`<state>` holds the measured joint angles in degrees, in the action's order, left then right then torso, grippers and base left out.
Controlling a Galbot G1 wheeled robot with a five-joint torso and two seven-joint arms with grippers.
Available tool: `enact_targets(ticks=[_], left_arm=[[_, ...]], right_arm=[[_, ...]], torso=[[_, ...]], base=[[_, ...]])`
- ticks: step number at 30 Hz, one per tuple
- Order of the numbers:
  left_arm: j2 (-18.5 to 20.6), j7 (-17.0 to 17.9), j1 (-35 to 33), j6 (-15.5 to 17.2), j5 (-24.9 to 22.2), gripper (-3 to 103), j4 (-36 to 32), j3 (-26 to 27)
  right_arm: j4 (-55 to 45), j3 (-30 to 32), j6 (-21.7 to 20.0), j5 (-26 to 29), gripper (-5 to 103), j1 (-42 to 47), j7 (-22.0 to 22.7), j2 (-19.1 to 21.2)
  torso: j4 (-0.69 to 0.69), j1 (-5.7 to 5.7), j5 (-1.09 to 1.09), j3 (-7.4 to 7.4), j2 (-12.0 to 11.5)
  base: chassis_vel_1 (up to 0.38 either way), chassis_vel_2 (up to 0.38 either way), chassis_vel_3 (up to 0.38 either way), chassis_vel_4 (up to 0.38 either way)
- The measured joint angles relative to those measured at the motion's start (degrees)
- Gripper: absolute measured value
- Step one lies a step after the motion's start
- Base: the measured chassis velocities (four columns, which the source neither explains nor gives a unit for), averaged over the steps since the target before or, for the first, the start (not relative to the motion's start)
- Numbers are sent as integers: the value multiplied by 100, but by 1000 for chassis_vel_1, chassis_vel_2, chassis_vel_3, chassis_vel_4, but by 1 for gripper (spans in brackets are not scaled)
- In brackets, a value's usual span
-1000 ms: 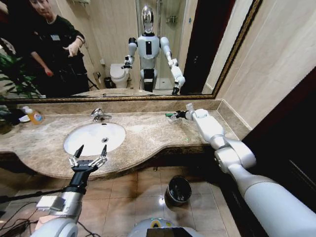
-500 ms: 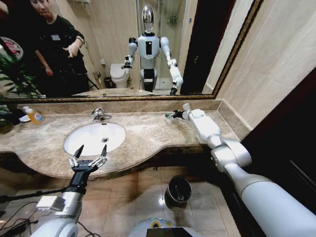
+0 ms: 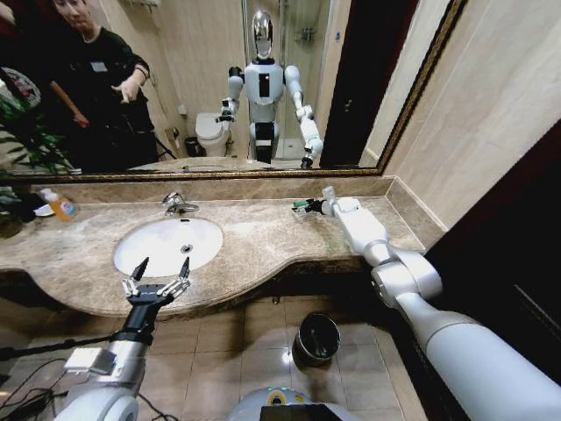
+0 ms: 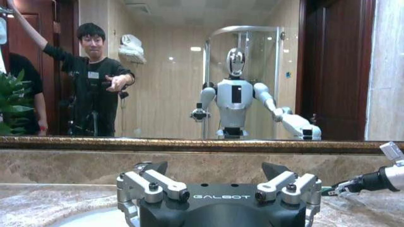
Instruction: Pick up the trash from the sink and place it in the trash bin.
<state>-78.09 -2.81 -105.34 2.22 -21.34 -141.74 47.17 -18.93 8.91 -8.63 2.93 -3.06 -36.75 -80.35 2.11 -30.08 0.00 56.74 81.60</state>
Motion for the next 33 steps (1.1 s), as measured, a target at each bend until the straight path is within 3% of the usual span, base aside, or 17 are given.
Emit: enact_targets(ticks=[2,4,11,14,18,20,28,33], left_arm=[[0,0,0,0,0,100,0,0],[0,0,0,0,0,100,0,0],[0,0,0,0,0,100,0,0],[0,0,0,0,0,100,0,0],[0,0,0,0,0,100,0,0],[0,0,0,0,0,100,0,0],[0,0,0,0,0,100,0,0],[0,0,0,0,0,100,0,0]], right_arm=[[-29,-18,-19,8,74,2,12,19],[-41,-27,-23,10,74,5,13,26],[-61,-95,-24,27,41,25,46,69],[-65,-107,-17,31,36,50,61,69],[-82,-141,-10,50,14,86,85,65],[-85,-156,-6,59,9,89,87,65],[-429,-421,-88,402,0,252,92,240],[-1287,-991,-447,1258,0,512,406,713]], torso=[[0,0,0,0,0],[0,0,0,0,0],[0,0,-1,0,0],[0,0,-1,-1,0],[0,1,-1,-1,1],[0,1,-1,-1,1],[2,0,0,0,1],[0,0,3,3,-1]], base=[[0,0,0,0],[0,0,0,0],[0,0,0,0],[0,0,0,0],[0,0,0,0],[0,0,0,0],[0,0,0,0],[0,0,0,0]])
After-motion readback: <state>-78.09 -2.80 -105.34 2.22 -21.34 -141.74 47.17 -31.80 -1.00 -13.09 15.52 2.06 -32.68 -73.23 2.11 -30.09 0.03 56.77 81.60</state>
